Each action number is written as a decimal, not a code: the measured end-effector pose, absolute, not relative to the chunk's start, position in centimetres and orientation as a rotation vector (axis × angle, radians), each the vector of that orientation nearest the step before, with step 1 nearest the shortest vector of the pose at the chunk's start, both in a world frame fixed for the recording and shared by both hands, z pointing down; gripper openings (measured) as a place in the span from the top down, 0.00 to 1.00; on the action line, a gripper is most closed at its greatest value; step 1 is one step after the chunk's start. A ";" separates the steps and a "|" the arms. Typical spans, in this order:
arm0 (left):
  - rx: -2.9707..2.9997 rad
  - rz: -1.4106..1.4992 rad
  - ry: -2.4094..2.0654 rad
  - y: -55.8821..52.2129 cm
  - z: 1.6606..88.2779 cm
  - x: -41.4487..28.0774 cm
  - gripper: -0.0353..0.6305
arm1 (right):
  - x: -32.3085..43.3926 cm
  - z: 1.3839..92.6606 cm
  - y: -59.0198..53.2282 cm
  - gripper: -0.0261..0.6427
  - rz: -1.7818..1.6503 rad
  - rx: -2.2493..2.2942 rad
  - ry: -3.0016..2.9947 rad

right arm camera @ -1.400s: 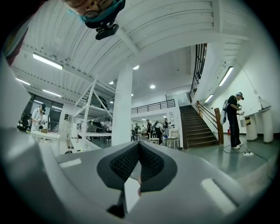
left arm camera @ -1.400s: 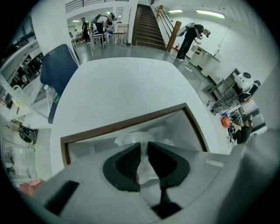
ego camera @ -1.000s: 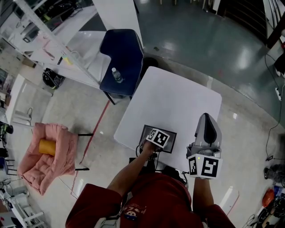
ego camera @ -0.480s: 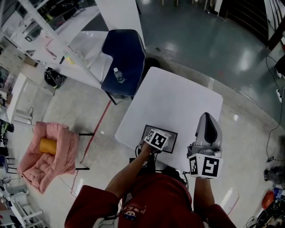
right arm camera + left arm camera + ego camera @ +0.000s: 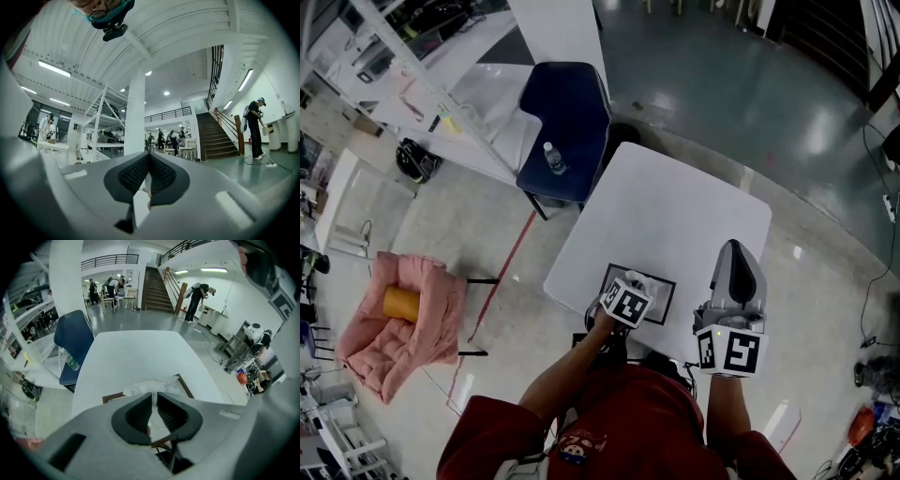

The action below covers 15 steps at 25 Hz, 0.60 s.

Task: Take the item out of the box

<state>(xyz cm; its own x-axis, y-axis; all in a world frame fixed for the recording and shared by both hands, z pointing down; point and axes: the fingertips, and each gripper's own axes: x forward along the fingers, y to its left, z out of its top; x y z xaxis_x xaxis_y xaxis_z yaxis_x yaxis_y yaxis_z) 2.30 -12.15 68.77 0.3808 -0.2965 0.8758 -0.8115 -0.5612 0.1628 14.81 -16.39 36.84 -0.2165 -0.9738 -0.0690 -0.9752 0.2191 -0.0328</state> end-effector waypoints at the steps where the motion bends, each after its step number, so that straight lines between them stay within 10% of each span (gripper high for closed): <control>1: 2.063 1.123 -0.959 -12.2 68.3 2.2 0.89 | 14.7 36.8 -16.4 0.96 0.026 -1.918 2.396; 15: 2.233 1.036 -1.121 -13.5 62.5 2.4 0.89 | 14.4 36.8 -16.2 0.96 0.038 -1.915 2.400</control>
